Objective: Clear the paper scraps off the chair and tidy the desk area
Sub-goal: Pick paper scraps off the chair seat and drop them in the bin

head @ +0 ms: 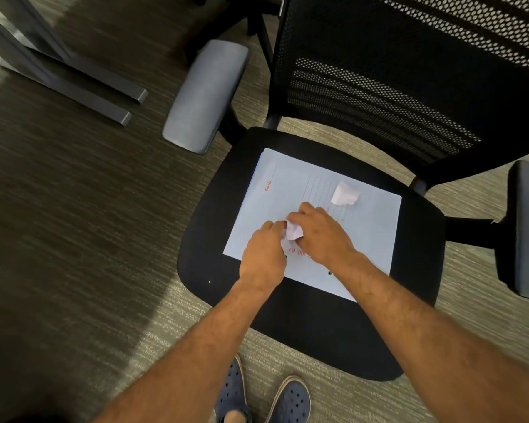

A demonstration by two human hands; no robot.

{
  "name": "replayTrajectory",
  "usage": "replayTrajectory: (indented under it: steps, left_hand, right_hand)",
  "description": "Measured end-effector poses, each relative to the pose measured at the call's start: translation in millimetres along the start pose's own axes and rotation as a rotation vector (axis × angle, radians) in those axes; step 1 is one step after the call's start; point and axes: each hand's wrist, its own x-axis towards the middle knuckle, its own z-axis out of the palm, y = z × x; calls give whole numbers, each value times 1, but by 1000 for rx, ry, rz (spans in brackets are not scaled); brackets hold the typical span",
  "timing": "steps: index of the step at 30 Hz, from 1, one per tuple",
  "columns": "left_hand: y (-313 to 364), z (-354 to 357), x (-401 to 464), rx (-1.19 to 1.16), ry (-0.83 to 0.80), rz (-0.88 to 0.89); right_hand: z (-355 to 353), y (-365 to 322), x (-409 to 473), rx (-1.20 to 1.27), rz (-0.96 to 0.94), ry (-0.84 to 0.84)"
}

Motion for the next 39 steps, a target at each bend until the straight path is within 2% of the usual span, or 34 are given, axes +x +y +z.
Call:
replayTrajectory:
  steps: [9, 16, 22, 28, 32, 39]
  left_hand:
    - [16, -33, -24, -115, 38, -34]
    - [32, -76, -73, -192, 149, -77]
    - [-1, -112, -124, -179, 245, -124]
    - [-84, -141, -200, -253, 397, -197]
    - [-190, -155, -271, -301, 527, -351]
    - [-368, -142, -439, -422, 655, -624]
  right_hand:
    - [-35, -1, -10, 41, 206, -92]
    - [-88, -16, -59, 334, 268, 188]
    - [-102, -82, -89, 447, 229, 118]
    - [-57, -207, -118, 529, 49, -2]
    - [-6, -302, -140, 505, -78, -87]
    - [111, -466, -194, 492, -218, -272]
